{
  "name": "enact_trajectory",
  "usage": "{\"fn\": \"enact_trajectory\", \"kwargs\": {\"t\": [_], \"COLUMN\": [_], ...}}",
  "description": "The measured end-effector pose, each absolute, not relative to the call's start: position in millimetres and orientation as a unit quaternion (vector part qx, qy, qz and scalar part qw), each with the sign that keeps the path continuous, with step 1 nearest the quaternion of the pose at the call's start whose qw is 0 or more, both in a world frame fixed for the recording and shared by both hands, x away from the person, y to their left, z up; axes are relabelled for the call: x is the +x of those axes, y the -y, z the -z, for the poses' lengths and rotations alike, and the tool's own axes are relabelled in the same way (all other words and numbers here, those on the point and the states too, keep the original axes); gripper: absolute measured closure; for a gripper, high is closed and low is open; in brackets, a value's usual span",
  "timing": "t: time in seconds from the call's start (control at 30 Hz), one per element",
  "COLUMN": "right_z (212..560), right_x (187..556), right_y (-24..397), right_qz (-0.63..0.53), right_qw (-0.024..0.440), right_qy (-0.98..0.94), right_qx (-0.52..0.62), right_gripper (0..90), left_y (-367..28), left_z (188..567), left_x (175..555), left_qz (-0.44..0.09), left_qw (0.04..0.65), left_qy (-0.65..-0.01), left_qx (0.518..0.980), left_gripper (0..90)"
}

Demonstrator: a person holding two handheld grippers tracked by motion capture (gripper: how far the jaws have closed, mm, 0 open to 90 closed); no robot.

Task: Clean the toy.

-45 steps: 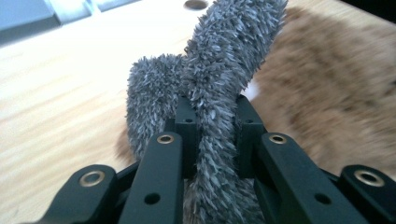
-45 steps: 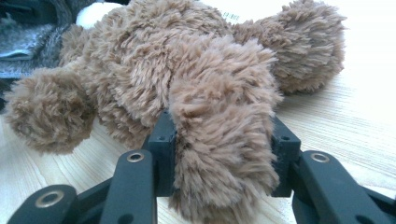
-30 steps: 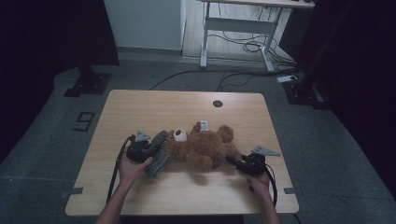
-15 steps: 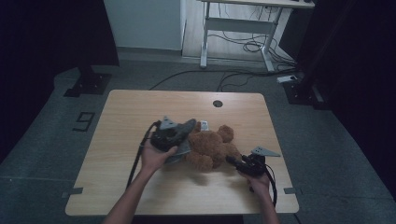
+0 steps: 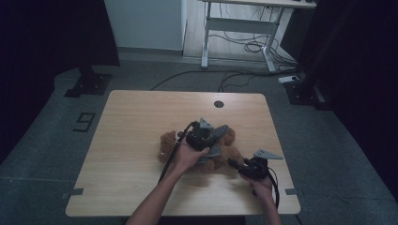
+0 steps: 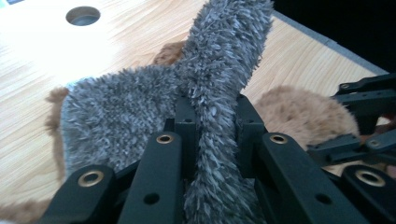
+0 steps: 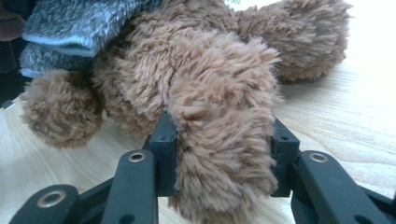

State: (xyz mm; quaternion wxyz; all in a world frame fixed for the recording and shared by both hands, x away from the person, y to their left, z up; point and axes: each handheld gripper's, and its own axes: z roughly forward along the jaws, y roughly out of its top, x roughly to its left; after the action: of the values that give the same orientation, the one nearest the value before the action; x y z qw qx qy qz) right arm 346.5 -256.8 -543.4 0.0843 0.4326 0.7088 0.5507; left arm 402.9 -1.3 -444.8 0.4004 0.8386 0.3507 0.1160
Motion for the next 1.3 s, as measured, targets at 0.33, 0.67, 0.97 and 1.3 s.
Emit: {"fn": "enact_trajectory", "kwargs": {"t": [0.33,0.67,0.97,1.3], "right_z": [546,548,549,550], "right_x": [337,336,336,338], "right_y": [258,253,254,253], "right_qz": [-0.538,-0.53,-0.53,-0.527], "right_qw": [0.071,0.07,0.066,0.067], "right_qy": [-0.724,-0.73,-0.73,-0.731], "right_qx": [0.427,0.425,0.426,0.428], "right_gripper": [57.5,57.4,57.4,57.4], "left_y": [-69,-130,-171,-183], "left_z": [437,433,461,503], "left_x": [386,368,375,371], "left_qz": [-0.171,-0.186,-0.166,-0.164], "left_qw": [0.403,0.424,0.403,0.363], "left_qy": [-0.368,-0.4,-0.45,-0.478], "left_qx": [0.821,0.791,0.78,0.783], "left_gripper": [76.2,76.2,76.3,76.7]}}
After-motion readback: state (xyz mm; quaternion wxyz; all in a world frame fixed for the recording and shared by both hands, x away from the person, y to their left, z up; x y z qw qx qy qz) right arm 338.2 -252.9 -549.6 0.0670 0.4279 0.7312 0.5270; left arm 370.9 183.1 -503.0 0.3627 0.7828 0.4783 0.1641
